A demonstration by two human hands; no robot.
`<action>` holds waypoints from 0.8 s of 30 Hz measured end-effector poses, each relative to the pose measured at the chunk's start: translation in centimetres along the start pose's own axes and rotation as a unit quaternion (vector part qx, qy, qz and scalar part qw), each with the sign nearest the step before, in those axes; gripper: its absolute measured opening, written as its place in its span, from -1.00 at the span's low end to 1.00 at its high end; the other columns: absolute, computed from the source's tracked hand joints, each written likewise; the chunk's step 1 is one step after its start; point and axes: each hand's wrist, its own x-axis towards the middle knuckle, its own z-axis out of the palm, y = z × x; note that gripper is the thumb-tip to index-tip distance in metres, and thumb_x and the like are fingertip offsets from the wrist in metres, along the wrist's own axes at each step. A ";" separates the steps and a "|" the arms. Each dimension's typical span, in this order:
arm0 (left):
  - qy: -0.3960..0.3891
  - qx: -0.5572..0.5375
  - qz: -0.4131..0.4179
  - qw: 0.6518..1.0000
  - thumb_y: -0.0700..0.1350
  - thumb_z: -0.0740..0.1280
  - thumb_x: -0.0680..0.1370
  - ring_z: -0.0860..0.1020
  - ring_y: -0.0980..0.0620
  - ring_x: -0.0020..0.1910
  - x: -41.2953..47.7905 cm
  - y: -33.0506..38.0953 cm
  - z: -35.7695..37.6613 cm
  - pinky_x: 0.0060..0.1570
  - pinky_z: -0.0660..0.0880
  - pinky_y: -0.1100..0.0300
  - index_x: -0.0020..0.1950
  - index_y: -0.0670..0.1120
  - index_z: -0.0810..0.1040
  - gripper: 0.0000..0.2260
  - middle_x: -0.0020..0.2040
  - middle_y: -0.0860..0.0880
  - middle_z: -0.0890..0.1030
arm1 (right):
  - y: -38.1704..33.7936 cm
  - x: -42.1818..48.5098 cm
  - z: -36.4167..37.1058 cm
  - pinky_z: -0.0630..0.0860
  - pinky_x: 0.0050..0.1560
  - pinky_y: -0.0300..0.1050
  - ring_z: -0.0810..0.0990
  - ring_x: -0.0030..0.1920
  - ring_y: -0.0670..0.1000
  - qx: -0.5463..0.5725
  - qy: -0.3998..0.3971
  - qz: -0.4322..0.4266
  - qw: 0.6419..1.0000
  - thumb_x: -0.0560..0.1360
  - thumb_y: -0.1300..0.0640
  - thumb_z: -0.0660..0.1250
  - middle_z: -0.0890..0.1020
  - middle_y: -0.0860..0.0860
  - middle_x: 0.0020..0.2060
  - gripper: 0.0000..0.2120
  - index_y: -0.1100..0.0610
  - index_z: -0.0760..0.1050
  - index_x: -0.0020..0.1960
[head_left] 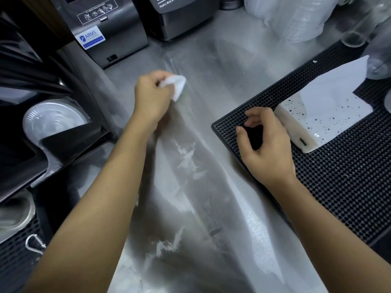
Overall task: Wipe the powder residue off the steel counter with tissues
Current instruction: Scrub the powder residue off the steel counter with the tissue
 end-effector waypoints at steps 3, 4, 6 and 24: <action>0.022 0.031 -0.005 0.999 -0.12 0.34 0.34 0.45 0.22 -0.40 4.5 0.4 1.9 -0.38 0.33 0.32 -0.32 -0.03 0.54 -0.96 -0.38 0.12 0.49 | 0.0 0.0 -0.1 0.50 0.11 0.17 0.54 0.02 0.00 -0.001 -0.003 0.003 1.000 0.53 0.03 0.27 0.54 -0.05 -0.07 -0.72 0.11 0.43 0.19; 0.000 0.041 0.005 0.999 -0.10 0.34 0.33 0.47 0.20 -0.38 5.5 0.4 2.7 -0.35 0.35 0.33 -0.32 -0.02 0.56 -0.96 -0.37 0.13 0.52 | 0.0 0.0 -0.1 0.50 0.11 0.17 0.54 0.02 0.00 -0.001 -0.003 0.004 1.000 0.53 0.02 0.27 0.54 -0.05 -0.07 -0.73 0.11 0.43 0.19; -0.057 0.070 0.046 0.995 -0.10 0.29 0.32 0.54 0.18 -0.28 6.4 0.7 4.4 -0.26 0.42 0.35 -0.28 0.02 0.63 -0.88 -0.28 0.11 0.61 | 0.0 0.0 -0.1 0.50 0.11 0.16 0.54 0.02 -0.01 0.001 -0.002 0.006 1.000 0.53 0.02 0.27 0.54 -0.05 -0.07 -0.73 0.10 0.43 0.18; -0.187 0.123 0.108 0.969 -0.49 0.21 0.39 0.61 0.11 -0.13 -6.7 -1.8 -1.8 -0.07 0.49 0.33 -0.19 -0.11 0.68 -0.65 -0.16 0.00 0.67 | 0.2 0.0 0.0 0.50 0.10 0.19 0.54 0.00 0.01 0.006 0.001 -0.008 1.000 0.52 0.05 0.27 0.55 -0.04 -0.08 -0.77 0.14 0.48 0.11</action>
